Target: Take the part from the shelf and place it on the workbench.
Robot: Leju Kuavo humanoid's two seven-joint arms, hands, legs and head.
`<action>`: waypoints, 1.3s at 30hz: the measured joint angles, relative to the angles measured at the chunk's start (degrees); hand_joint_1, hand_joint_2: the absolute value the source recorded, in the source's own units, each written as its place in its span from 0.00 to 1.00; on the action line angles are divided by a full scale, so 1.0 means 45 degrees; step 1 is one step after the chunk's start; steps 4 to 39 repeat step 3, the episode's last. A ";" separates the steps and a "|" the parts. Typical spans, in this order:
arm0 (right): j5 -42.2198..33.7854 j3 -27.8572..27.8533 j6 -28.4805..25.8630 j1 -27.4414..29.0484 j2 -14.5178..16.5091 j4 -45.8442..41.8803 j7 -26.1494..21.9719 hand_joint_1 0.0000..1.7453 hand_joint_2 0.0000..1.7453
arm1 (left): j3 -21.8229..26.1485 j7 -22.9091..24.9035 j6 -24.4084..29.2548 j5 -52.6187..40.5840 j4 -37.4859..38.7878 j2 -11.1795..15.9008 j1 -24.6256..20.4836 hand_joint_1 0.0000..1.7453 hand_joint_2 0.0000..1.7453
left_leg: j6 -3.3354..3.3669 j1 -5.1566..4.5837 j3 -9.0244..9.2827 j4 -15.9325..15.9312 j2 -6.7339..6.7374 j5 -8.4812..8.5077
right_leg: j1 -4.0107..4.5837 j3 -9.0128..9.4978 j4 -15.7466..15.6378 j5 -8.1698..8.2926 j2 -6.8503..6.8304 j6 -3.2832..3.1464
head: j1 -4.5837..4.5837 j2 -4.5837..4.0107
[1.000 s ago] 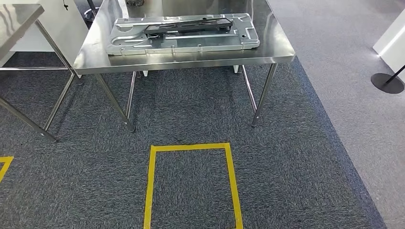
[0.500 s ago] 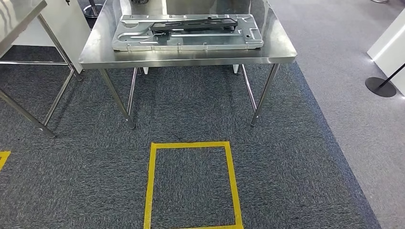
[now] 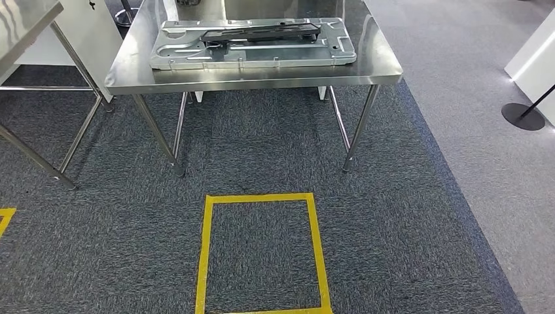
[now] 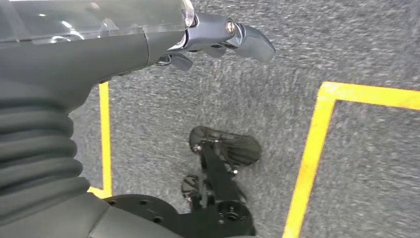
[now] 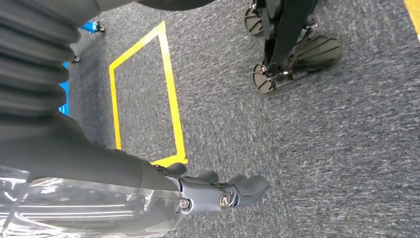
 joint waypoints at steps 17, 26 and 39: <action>-0.0327 0.0311 0.0041 0.0093 -0.0063 -0.0062 0.0050 0.00 0.00 | -0.0569 0.0177 0.0020 0.0482 0.0000 0.0000 0.0101 0.00 0.00 | -0.0005 0.0000 -0.0006 0.0001 -0.0001 0.0003 | 0.0000 -0.0001 0.0000 0.0003 0.0000 -0.0004 | 0.0000 0.0000; -0.0327 0.0311 0.0041 0.0093 -0.0063 -0.0062 0.0050 0.00 0.00 | -0.0569 0.0177 0.0020 0.0482 0.0000 0.0000 0.0101 0.00 0.00 | -0.0005 0.0000 -0.0006 0.0001 -0.0001 0.0003 | 0.0000 -0.0001 0.0000 0.0003 0.0000 -0.0004 | 0.0000 0.0000; -0.0327 0.0311 0.0041 0.0093 -0.0063 -0.0062 0.0050 0.00 0.00 | -0.0569 0.0177 0.0020 0.0482 0.0000 0.0000 0.0101 0.00 0.00 | -0.0005 0.0000 -0.0006 0.0001 -0.0001 0.0003 | 0.0000 -0.0001 0.0000 0.0003 0.0000 -0.0004 | 0.0000 0.0000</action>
